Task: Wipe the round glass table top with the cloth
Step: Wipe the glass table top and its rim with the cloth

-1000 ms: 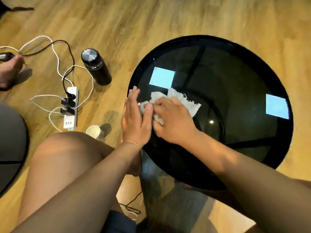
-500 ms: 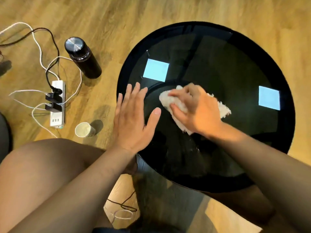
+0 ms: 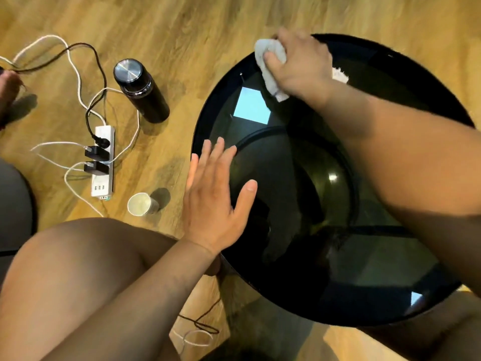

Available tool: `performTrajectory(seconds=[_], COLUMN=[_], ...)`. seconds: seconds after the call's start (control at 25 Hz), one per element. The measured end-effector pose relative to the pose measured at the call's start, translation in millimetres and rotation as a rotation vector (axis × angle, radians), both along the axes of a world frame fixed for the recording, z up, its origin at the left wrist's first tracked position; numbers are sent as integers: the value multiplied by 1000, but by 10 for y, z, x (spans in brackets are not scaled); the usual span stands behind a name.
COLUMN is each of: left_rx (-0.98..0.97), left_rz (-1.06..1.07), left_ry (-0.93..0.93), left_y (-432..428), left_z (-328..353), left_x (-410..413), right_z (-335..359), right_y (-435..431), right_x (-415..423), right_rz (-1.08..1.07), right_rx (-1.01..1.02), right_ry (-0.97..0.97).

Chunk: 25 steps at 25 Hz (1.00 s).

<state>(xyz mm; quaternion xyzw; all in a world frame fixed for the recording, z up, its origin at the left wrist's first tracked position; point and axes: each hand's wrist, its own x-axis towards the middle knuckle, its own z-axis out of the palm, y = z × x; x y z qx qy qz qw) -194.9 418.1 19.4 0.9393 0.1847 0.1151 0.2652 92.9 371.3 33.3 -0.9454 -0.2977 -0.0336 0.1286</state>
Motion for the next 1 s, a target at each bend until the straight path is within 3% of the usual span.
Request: performTrajectory(seconds=[0.28,0.4,0.56,0.84,1.0], left_rx=[125,229,279,238,216], left_rz=[-39,-104,-189,-196,-190], left_ry=[107,130,168,133,110], left_y=[-62,-93,-88,-67,-52], left_z=[61,90,93,35,43], left_x=[-2,-13,-19,-17,28], right_z=[178,252,140,-72,-136], right_y=[-1989,-2496,-2045,-766,-492], right_x=[-2344,-2868,-2171,222,817], right_rz=[137,155,188,-135,-297], right_rx=[47,24,70,45,106], right_ry=[135,205,20,-139,71])
